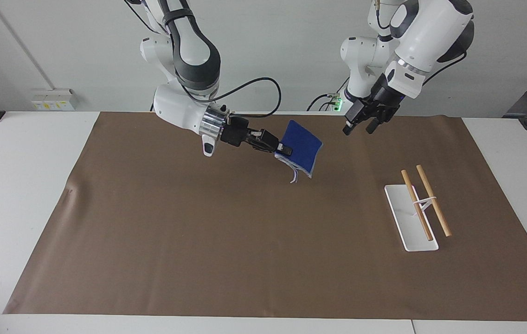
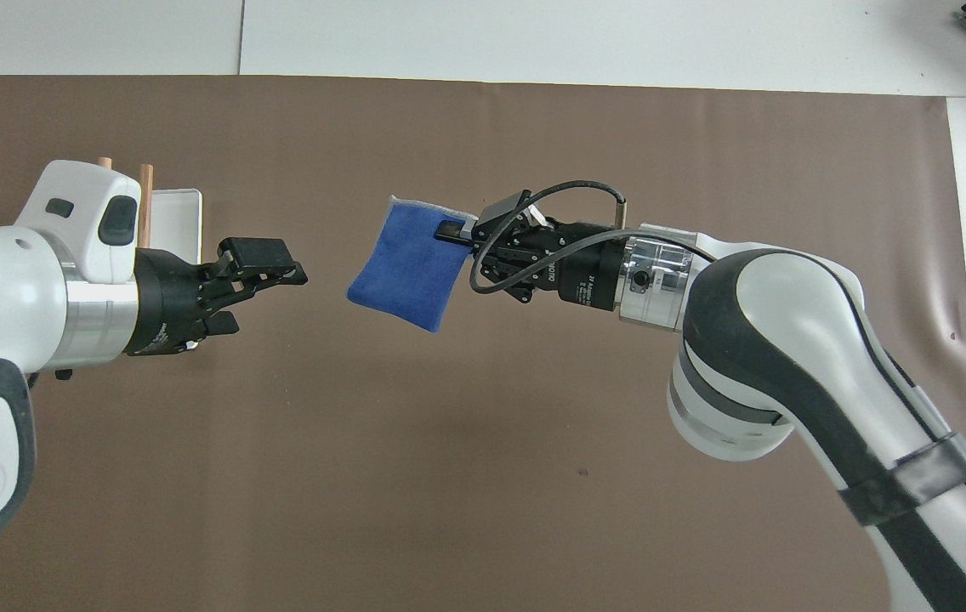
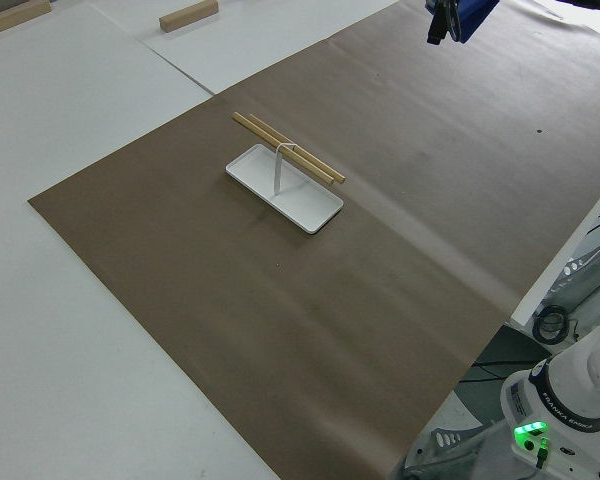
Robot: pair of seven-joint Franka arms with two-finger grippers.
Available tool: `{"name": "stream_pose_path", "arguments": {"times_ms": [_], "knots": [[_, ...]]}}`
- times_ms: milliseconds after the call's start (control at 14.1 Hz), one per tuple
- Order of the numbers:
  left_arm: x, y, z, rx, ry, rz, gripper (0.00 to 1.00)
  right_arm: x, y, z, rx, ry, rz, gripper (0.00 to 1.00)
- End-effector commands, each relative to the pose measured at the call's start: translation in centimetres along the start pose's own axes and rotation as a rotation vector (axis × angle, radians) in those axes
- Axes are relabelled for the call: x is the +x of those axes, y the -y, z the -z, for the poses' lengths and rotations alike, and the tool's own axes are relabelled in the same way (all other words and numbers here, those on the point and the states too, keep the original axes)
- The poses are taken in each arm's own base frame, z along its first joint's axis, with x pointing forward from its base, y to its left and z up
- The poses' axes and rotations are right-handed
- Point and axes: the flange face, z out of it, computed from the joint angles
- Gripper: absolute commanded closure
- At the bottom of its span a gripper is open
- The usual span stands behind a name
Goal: Right arm passes towel to left arm to hang
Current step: 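Lift the towel with the right gripper while the left gripper approaches, then grasp the towel with the left gripper beside the right gripper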
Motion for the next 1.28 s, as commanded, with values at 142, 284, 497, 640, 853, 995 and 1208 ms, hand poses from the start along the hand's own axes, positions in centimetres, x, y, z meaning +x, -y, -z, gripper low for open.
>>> {"name": "stream_pose_path", "arguments": {"times_ms": [142, 284, 497, 640, 853, 995, 1208], "knots": [[-2.9, 0.1, -3.3, -0.151, 0.037, 0.328, 0.0, -0.2, -0.1, -0.2, 0.019, -0.006, -0.029, 1.0], [-3.5, -0.1, -4.7, -0.231, 0.028, 0.461, 0.0, -0.2, -0.1, -0.2, 0.018, -0.008, -0.028, 1.0], [-3.7, 0.1, -5.9, -0.363, 0.045, 0.645, 0.0, -0.2, -0.1, -0.2, 0.017, -0.008, -0.027, 1.0], [-3.6, -0.1, -6.2, -0.419, 0.025, 0.722, 0.0, -0.2, -0.2, -0.2, 0.015, -0.008, -0.025, 1.0], [-4.1, -0.6, -6.5, -0.473, 0.049, 0.797, 0.63, -0.1, -0.2, -0.1, 0.014, -0.011, -0.023, 1.0], [-3.9, -0.7, -6.4, -0.477, 0.051, 0.811, 0.91, -0.1, -0.2, -0.1, 0.014, -0.011, -0.023, 1.0], [-3.4, -0.5, -6.2, -0.48, 0.047, 0.817, 1.0, -0.1, -0.2, -0.1, 0.013, -0.011, -0.022, 1.0]]}}
